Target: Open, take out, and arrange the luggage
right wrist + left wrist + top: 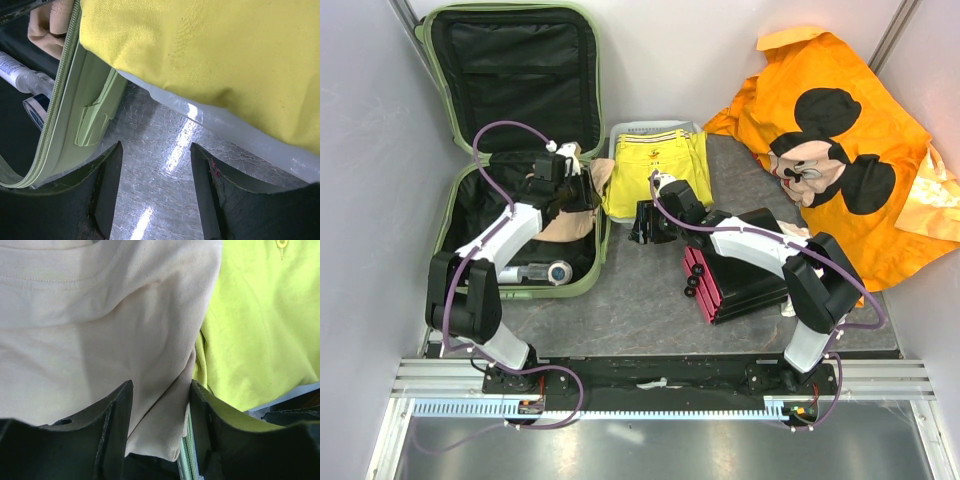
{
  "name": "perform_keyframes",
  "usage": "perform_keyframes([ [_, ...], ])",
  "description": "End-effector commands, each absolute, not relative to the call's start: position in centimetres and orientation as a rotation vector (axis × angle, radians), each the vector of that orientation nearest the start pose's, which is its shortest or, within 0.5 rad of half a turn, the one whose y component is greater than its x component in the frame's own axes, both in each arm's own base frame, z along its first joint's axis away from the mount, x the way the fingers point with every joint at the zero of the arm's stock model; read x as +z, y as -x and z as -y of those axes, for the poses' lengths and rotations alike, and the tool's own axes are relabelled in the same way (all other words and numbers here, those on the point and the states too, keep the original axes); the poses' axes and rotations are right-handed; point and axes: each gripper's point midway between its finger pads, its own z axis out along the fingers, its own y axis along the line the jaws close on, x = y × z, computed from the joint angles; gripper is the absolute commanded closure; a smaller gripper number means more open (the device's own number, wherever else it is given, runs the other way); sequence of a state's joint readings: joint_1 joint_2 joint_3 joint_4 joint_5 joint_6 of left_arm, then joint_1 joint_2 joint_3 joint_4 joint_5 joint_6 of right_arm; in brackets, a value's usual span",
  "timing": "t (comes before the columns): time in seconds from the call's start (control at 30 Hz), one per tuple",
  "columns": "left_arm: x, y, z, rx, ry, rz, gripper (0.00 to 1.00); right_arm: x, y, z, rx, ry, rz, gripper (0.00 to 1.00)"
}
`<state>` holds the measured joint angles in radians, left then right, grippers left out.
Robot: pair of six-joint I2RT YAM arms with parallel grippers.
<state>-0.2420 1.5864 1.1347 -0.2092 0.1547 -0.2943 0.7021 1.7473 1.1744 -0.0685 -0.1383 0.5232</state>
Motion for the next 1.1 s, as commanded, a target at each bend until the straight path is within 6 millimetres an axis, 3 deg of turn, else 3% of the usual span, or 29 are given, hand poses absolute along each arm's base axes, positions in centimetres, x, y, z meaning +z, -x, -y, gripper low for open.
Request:
perform_keyframes([
  [0.0,15.1,-42.4,13.9,-0.437,-0.022,-2.226,0.46,13.4,-33.7,-35.0,0.865,0.287,-2.267,0.36],
  [0.23,14.2,-42.3,14.3,-0.454,-0.039,-2.258,0.50,13.3,-33.7,-34.9,0.864,0.283,-2.269,0.36],
  [0.33,14.1,-42.3,14.7,-0.480,-0.050,-2.263,0.56,13.3,-33.7,-34.9,0.863,0.282,-2.267,0.36],
  [0.37,14.1,-42.3,14.7,-0.483,-0.052,-2.263,0.61,13.5,-33.7,-34.8,0.864,0.281,-2.262,0.36],
  [0.47,14.9,-42.4,14.5,-0.469,-0.047,-2.240,0.90,14.0,-33.7,-34.7,0.860,0.278,-2.249,0.36],
  [0.53,15.9,-42.3,14.0,-0.450,-0.036,-2.204,0.98,14.5,-33.7,-34.6,0.861,0.271,-2.240,0.36],
  [0.87,20.4,-42.1,11.7,-0.410,-0.028,-2.056,0.98,14.8,-33.8,-34.4,0.861,0.253,-2.238,0.36],
  [1.0,22.3,-41.5,13.0,-0.485,-0.135,-2.005,0.98,16.1,-33.8,-34.7,0.885,0.243,-2.223,0.36],
  [1.07,23.0,-41.1,13.9,-0.538,-0.190,-1.984,0.98,17.7,-33.8,-35.3,0.942,0.245,-2.196,0.34],
])
